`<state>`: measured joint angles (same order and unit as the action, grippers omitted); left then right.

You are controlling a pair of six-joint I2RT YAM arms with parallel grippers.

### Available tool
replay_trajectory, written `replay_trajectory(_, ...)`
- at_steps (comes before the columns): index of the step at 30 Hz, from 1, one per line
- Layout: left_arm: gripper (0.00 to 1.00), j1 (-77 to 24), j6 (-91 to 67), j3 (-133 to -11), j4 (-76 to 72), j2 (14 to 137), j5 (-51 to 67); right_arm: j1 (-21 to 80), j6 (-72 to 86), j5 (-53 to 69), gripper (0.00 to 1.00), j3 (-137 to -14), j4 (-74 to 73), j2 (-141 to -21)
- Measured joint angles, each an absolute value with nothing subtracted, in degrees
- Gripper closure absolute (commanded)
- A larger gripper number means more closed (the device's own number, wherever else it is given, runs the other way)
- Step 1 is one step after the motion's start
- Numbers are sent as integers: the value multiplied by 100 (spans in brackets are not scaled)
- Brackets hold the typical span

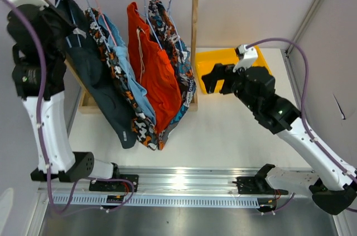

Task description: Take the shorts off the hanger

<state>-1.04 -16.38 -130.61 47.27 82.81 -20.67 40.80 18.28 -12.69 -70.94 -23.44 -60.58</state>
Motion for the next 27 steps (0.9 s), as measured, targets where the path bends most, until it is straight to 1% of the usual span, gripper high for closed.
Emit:
replay_trajectory(3, 100, -102, -1636, -13041, 4735, 7896, -2043, 4383, 1638, -1315, 1, -8018, -2359, -6326)
replay_trajectory(7, 100, -102, -1647, -12973, 4812, 7802, -1927, 4982, 1479, -1374, 1, -8888, -2383, -6672)
replay_trajectory(11, 100, -97, -1656, -12595, 4689, 7793, -1848, 6337, 1321, -1638, 1, -9476, -2397, -7236)
replay_trajectory(13, 100, -97, -1656, -12376, 4633, 7756, -1793, 7153, 1256, -1822, 1, -10005, -2467, -7795)
replay_trajectory(17, 100, -97, -1660, -12055, 4589, 7647, -1728, 8114, 1177, -2073, 1, -11159, -2508, -9041)
replay_trajectory(21, 100, -97, -1702, -11952, 4576, 7485, -1673, 8486, 1170, -2189, 1, -12051, -2606, -10012)
replay_trajectory(24, 100, -97, -1734, -11928, 4578, 7338, -1619, 8517, 1170, -2226, 1, -12571, -2606, -10575)
replay_trajectory(27, 100, -97, -1796, -11913, 4576, 7203, -1577, 8451, 1179, -2233, 1, -12807, -2506, -10940)
